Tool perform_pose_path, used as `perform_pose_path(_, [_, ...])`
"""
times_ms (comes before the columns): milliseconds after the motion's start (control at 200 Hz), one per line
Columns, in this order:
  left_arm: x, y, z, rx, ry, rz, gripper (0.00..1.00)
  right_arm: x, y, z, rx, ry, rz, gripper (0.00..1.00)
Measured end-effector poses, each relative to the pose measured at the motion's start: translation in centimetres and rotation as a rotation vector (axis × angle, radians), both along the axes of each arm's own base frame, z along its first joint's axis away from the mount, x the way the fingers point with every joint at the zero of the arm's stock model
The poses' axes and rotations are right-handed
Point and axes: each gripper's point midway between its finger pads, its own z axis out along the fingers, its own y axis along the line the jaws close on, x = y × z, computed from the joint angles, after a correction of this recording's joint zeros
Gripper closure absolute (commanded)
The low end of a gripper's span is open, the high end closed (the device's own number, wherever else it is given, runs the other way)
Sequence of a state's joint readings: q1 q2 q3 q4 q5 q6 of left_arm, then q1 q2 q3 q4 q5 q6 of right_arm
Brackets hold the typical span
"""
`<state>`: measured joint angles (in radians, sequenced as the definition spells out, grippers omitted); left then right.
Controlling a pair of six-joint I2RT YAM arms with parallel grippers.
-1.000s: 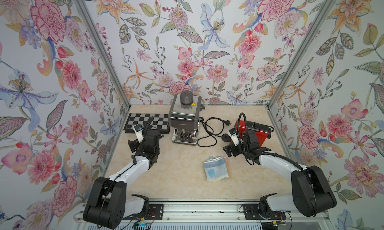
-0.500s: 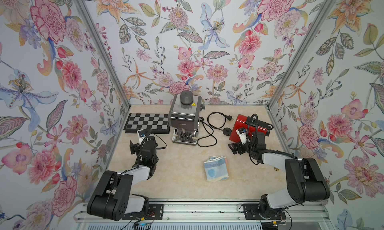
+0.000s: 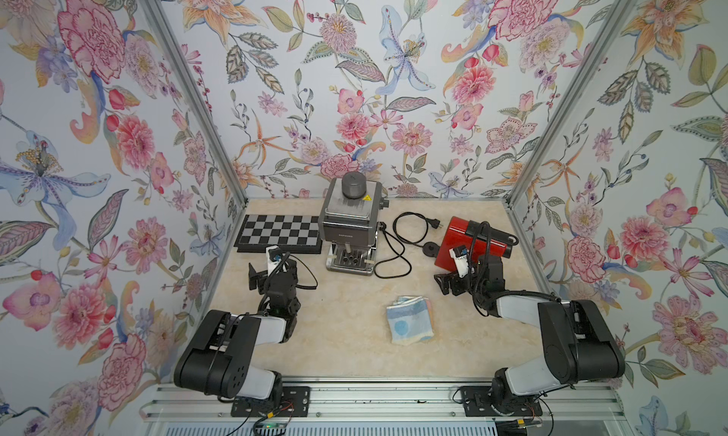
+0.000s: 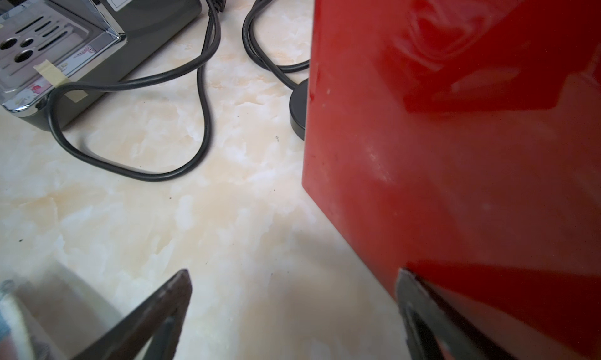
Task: Wipe the surface of a coffee machine
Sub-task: Reset both arms
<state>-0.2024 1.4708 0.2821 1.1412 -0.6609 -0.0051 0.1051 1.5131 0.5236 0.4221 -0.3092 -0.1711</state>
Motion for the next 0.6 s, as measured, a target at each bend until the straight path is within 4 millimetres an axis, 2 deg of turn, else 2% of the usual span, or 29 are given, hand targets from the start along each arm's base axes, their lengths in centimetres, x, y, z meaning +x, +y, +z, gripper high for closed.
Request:
perform_pose_path(490, [0.8,1.0,-0.1,-0.019,-0.041,-0.072,0.01,1.9,-3.5,0.6,0.019,-0.05,-0.141,0.0])
perform_pose_path(600, [0.2,0.8,-0.7,-0.032,-0.061,-0.123,0.01,2.1,-4.6,0.9,0.041,-0.068,-0.184,0.0])
